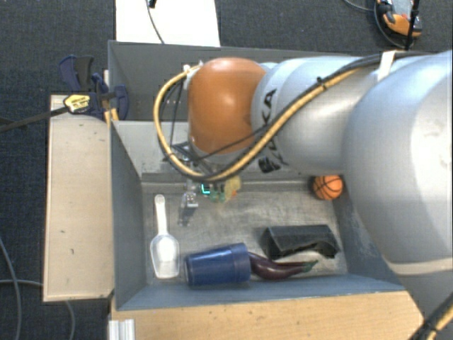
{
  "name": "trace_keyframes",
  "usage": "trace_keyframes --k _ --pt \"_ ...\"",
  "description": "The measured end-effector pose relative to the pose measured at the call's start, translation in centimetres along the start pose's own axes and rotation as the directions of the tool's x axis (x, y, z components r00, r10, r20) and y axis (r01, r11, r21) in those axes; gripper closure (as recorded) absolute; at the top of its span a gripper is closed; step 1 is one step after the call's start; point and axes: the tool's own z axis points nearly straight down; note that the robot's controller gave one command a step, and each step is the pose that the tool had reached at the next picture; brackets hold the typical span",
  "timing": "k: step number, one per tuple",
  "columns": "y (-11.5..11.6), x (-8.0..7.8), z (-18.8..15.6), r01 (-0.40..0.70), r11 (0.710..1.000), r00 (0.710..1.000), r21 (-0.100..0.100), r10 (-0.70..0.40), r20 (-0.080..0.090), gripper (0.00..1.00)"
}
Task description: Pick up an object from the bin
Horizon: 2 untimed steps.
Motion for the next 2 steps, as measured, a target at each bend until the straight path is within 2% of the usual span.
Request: trace_keyframes --k 1,2 --pt "-0.1 -0.2 -0.4 -0.004 1.000 1.000 -0.001 0.004 0.007 0.00" --pt "-0.7 0.8 -0.2 0.056 0.998 0.998 -0.001 -0.056 0.008 0.00"
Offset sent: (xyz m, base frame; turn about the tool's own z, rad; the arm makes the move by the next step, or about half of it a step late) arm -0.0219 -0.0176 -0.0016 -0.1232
